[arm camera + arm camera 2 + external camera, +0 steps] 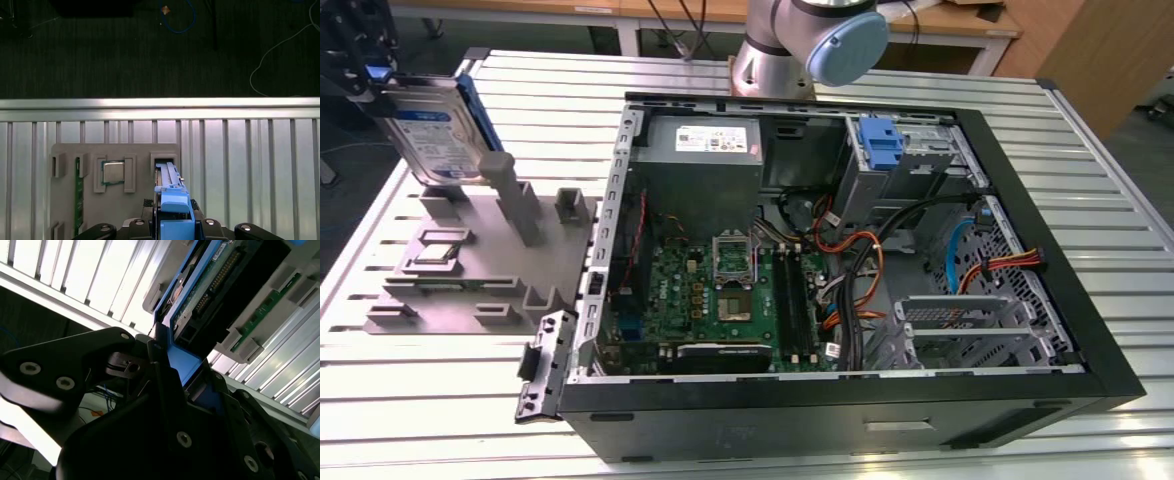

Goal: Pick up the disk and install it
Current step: 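Pick up the disk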

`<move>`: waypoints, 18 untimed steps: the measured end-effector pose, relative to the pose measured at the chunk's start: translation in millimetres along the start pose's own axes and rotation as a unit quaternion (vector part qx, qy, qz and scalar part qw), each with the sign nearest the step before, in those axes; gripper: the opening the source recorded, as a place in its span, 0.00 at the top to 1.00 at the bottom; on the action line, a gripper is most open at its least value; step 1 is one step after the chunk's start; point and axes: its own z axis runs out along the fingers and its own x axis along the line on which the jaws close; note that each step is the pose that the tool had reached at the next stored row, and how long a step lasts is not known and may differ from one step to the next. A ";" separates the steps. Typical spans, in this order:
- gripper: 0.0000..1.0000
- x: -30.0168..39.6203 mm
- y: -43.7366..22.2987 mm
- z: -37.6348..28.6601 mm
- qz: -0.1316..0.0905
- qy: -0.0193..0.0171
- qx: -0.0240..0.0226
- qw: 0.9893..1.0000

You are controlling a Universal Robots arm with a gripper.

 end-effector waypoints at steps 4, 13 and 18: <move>0.63 -0.1 0.1 -2.9 0.000 0.000 0.000 1.000; 0.63 -0.3 0.2 -7.5 0.000 0.000 0.000 1.000; 0.63 -0.4 0.2 -8.3 0.000 0.000 0.000 1.000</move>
